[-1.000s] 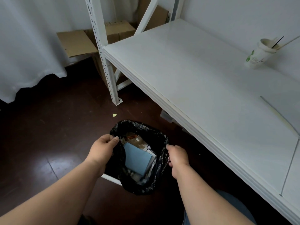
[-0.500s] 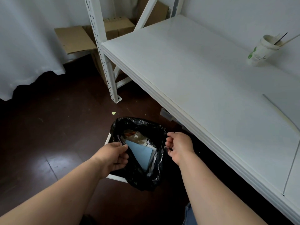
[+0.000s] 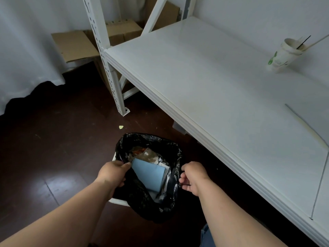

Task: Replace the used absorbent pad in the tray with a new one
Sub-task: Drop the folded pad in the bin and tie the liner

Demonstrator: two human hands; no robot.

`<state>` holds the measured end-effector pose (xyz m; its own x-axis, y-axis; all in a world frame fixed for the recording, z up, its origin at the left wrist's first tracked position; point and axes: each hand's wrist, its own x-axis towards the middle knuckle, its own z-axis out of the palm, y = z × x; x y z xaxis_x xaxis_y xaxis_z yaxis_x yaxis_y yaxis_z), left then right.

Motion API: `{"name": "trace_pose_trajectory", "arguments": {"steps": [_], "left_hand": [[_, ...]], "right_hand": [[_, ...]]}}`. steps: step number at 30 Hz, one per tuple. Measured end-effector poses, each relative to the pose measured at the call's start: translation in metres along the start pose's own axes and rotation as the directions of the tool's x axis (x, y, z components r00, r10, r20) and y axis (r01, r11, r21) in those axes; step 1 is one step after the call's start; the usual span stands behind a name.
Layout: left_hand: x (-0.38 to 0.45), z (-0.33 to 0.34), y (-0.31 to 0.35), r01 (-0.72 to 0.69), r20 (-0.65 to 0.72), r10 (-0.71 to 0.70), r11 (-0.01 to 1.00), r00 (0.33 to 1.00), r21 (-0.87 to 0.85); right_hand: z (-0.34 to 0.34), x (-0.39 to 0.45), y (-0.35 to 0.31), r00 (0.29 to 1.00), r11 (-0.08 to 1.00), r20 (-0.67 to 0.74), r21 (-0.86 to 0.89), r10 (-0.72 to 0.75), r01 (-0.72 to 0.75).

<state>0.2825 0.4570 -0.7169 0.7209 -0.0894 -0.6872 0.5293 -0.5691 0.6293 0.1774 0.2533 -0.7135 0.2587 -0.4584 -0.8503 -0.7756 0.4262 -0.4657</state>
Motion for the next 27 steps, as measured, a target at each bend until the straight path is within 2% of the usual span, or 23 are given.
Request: {"name": "trace_pose_trajectory", "arguments": {"steps": [2, 4, 7, 10, 12, 15, 18, 20, 23, 27], "left_hand": [[0.004, 0.000, 0.004, -0.103, -0.061, 0.099, 0.992, 0.993, -0.077], [0.007, -0.002, 0.011, -0.116, -0.066, 0.103, 0.964, 0.993, -0.239], [0.010, -0.003, 0.019, 0.000, 0.044, 0.024, 0.877, 0.999, -0.480], [0.012, -0.003, 0.023, 0.090, 0.140, -0.010, 0.811, 0.990, -0.578], [0.014, -0.001, 0.023, 0.051, 0.139, 0.028, 0.845, 0.990, -0.532], [0.016, 0.001, 0.020, -0.145, 0.016, 0.155, 0.951, 0.988, -0.273], [0.015, 0.001, 0.021, -0.270, -0.039, 0.267, 0.954, 0.963, -0.130], [0.013, 0.001, 0.027, -0.311, -0.002, 0.313, 0.941, 0.950, -0.134], [0.007, 0.000, 0.039, -0.326, 0.106, 0.347, 0.928, 0.932, -0.180], [-0.009, -0.006, 0.051, -0.346, 0.272, 0.378, 0.925, 0.885, -0.159]], "right_hand": [[-0.002, 0.001, -0.011, 0.999, 0.995, -0.005, 0.098, -0.035, 0.036], [-0.004, 0.002, -0.025, 0.996, 0.981, -0.029, 0.173, -0.082, 0.086], [-0.003, 0.001, -0.038, 0.990, 0.957, -0.038, 0.253, -0.136, 0.141], [0.003, 0.001, -0.040, 0.974, 0.954, 0.001, 0.201, -0.226, 0.221], [0.008, -0.001, -0.040, 0.956, 0.956, 0.045, 0.072, -0.289, 0.285], [0.016, -0.004, -0.041, 0.919, 0.905, 0.101, -0.165, -0.380, 0.393], [0.025, -0.007, -0.042, 0.855, 0.835, 0.089, -0.181, -0.512, 0.519], [0.033, -0.011, -0.045, 0.786, 0.768, 0.086, -0.175, -0.612, 0.616], [0.046, -0.023, -0.051, 0.711, 0.686, 0.167, -0.188, -0.683, 0.703], [0.044, -0.031, -0.054, 0.720, 0.634, 0.263, -0.346, -0.643, 0.692]]}}
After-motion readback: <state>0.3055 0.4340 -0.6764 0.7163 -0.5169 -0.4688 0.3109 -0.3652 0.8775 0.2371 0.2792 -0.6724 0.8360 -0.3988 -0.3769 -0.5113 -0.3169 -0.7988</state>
